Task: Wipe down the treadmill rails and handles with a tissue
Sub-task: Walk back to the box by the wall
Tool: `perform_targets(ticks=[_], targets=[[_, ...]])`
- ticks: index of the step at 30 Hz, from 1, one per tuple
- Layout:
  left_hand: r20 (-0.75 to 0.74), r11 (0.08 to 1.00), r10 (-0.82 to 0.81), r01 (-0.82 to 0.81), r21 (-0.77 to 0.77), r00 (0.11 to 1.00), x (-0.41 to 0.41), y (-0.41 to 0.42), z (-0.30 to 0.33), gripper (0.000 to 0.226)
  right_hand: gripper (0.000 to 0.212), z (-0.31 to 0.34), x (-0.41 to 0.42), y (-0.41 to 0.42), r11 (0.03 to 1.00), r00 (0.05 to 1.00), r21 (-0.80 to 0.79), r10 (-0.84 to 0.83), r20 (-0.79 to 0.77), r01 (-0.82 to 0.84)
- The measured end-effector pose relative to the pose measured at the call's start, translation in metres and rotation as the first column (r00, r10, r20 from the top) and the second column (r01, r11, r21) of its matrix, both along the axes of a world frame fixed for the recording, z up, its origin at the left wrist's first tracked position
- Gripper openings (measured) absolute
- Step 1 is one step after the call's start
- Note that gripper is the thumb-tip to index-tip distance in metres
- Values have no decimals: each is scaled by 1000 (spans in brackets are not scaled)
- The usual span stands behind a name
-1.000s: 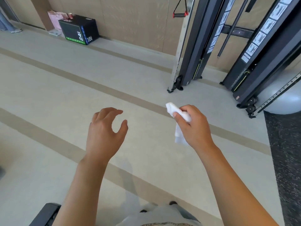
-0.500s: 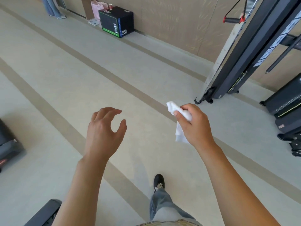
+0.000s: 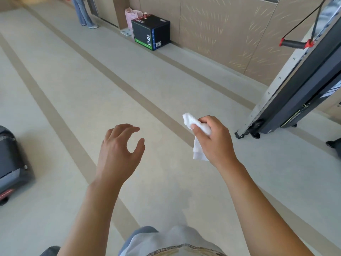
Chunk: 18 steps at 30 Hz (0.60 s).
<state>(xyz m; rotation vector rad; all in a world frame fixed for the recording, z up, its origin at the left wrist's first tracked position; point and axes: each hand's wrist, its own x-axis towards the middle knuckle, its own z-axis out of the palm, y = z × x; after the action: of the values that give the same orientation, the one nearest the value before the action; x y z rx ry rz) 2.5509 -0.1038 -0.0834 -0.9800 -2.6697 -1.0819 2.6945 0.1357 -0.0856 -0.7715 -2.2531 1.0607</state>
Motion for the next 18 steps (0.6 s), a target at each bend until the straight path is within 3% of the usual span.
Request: perform_targets(ticks=[11, 18], targets=[[-31, 1000, 5, -5, 0, 1000, -89, 75, -2, 39, 17, -10, -84, 72, 1000, 1000, -7, 18, -3, -18], [-28, 1000, -14, 14, 3, 1000, -206, 127, -16, 34, 17, -25, -191, 122, 1000, 1000, -2, 0, 19, 0]])
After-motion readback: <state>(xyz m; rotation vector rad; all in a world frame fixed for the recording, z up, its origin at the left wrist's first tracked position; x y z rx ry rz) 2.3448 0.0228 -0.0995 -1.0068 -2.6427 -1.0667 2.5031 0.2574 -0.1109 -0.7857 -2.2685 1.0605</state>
